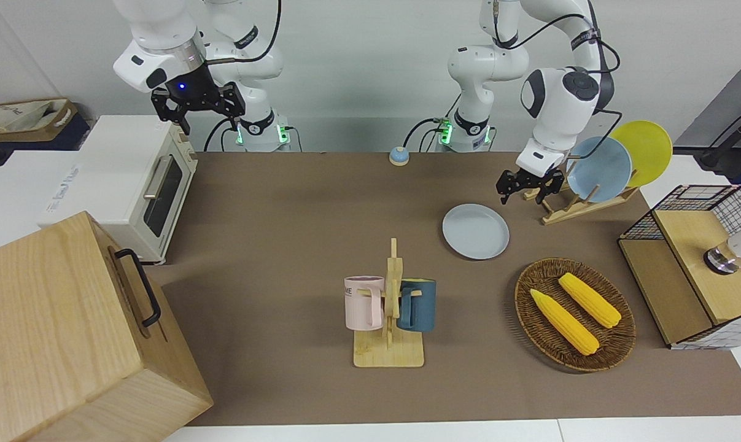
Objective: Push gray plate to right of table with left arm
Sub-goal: 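Move the left gripper down to the edge of the gray plate nearest it, then lower the left gripper onto the gray plate rim and hook it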
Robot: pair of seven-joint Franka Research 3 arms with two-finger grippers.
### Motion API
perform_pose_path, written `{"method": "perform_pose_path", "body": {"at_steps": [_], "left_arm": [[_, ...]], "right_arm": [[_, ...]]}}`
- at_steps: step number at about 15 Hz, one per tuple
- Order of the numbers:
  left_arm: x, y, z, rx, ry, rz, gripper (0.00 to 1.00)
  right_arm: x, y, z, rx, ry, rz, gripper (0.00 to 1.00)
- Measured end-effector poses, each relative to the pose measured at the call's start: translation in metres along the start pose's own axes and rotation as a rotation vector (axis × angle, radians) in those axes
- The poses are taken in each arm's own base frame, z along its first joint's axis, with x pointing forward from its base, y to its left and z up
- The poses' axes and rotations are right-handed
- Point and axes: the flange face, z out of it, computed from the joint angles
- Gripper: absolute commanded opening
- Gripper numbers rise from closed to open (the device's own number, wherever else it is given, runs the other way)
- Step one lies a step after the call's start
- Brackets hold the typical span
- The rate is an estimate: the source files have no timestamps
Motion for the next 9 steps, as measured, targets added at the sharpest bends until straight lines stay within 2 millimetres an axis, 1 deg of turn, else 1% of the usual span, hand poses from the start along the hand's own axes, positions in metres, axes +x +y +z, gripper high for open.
{"method": "perform_pose_path", "body": {"at_steps": [3, 6, 9], "left_arm": [[-0.008, 0.0, 0.019, 0.0, -0.003, 0.0, 0.99], [-0.008, 0.001, 0.034, 0.0, -0.002, 0.003, 0.99], [-0.01, 0.002, 0.057, -0.001, -0.006, 0.006, 0.99]], "right_arm": [[0.0, 0.0, 0.0, 0.0, 0.0, 0.0, 0.983], [0.0, 0.0, 0.0, 0.0, 0.0, 0.0, 0.983], [0.0, 0.0, 0.0, 0.0, 0.0, 0.0, 0.983]]}}
